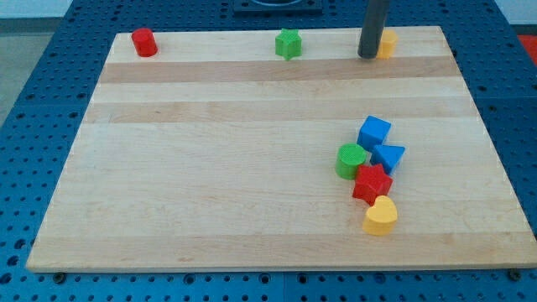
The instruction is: Point your arm at the bottom right side of the board
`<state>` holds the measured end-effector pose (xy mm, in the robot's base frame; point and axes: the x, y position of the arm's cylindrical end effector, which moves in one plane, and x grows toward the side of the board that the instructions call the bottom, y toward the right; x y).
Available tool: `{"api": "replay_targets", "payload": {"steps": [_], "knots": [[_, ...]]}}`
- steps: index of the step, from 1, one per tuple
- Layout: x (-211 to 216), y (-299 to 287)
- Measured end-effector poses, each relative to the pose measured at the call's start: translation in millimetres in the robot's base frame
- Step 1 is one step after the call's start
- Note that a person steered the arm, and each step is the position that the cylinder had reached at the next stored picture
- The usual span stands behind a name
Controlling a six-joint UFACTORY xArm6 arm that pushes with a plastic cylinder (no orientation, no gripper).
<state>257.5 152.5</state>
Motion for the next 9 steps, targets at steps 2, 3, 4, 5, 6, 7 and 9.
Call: {"api": "replay_targets", "payload": {"steps": [2, 3, 4, 5, 6, 7, 9], "knots": [[1, -25], [9, -25], [25, -25], [51, -23], [57, 16], [66, 60], [131, 155]]}}
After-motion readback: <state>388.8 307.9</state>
